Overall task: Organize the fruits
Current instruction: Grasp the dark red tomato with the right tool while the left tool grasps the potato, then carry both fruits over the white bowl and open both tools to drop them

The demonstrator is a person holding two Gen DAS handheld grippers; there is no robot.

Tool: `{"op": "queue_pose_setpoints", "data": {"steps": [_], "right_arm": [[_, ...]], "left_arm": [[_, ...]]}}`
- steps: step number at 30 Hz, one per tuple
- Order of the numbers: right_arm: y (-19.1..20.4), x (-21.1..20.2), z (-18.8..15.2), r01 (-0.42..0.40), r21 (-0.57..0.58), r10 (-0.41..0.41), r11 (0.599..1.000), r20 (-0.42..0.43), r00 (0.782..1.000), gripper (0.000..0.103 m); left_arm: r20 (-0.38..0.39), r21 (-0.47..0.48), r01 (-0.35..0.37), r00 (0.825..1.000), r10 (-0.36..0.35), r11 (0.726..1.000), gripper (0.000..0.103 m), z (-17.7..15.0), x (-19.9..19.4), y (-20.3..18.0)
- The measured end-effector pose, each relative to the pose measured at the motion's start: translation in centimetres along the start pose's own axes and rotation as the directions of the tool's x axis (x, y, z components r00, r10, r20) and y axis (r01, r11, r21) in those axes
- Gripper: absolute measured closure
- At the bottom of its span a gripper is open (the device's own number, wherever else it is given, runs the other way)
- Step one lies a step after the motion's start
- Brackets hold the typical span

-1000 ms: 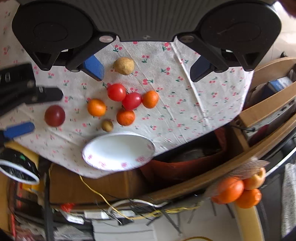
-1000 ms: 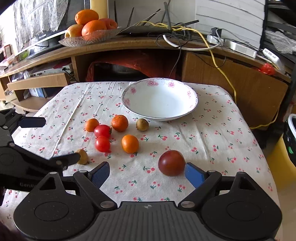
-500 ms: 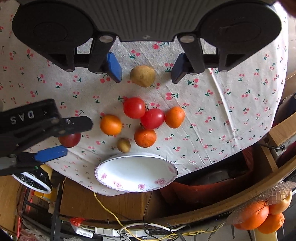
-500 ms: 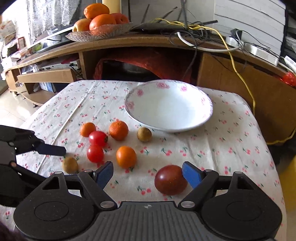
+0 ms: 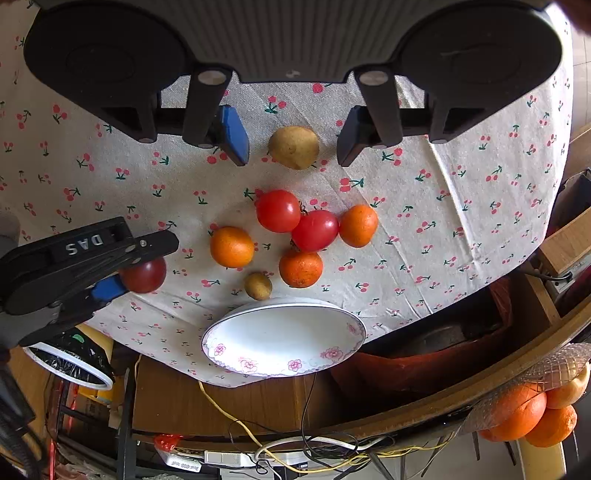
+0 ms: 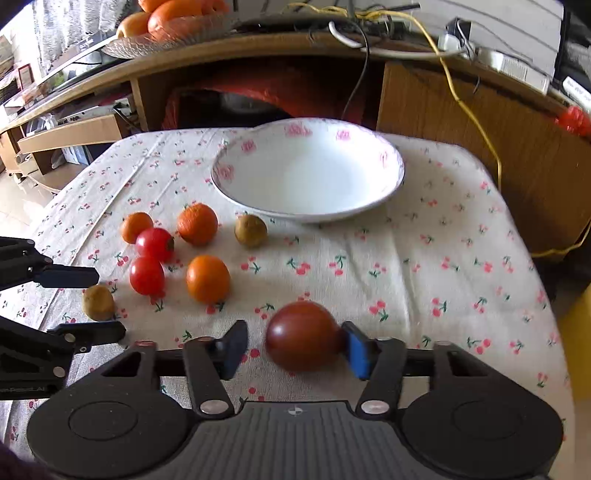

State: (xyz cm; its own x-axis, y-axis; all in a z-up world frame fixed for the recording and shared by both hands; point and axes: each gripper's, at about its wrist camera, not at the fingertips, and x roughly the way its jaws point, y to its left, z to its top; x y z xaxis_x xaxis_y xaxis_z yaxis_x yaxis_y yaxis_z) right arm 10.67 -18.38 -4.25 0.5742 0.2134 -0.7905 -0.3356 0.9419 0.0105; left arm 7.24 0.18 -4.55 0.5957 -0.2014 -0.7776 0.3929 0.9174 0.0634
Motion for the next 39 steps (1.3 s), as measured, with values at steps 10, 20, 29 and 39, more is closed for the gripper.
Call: {"op": "queue_pose_setpoints", "data": {"steps": [10, 20, 29, 39], "right_arm": [[0.2, 0.0, 0.2, 0.001, -0.001, -0.001, 1.000, -0.009, 1.000, 0.065], [0.2, -0.2, 0.2, 0.001, -0.009, -0.001, 1.000, -0.016, 1.000, 0.065], [0.1, -0.5, 0.2, 0.004, -0.007, -0.004, 1.000, -0.038, 0.999, 0.066], [0.3, -1.3, 1.3, -0.006, 0.004, 0.006, 1.000, 0.003, 1.000, 0.066]], "left_arm": [[0.000, 0.003, 0.032, 1.000, -0.032, 0.999, 0.056, 0.0, -0.1, 0.1], [-0.005, -0.004, 0.032, 0.999, -0.032, 0.999, 0.050, 0.0, 0.2, 0.4], [-0.028, 0.053, 0.045, 0.999, -0.044, 0.998, 0.066, 0.4, 0.0, -0.3], [-0.021, 0.038, 0.056, 0.998, -0.056, 0.998, 0.066, 2.1, 0.1, -0.4]]}}
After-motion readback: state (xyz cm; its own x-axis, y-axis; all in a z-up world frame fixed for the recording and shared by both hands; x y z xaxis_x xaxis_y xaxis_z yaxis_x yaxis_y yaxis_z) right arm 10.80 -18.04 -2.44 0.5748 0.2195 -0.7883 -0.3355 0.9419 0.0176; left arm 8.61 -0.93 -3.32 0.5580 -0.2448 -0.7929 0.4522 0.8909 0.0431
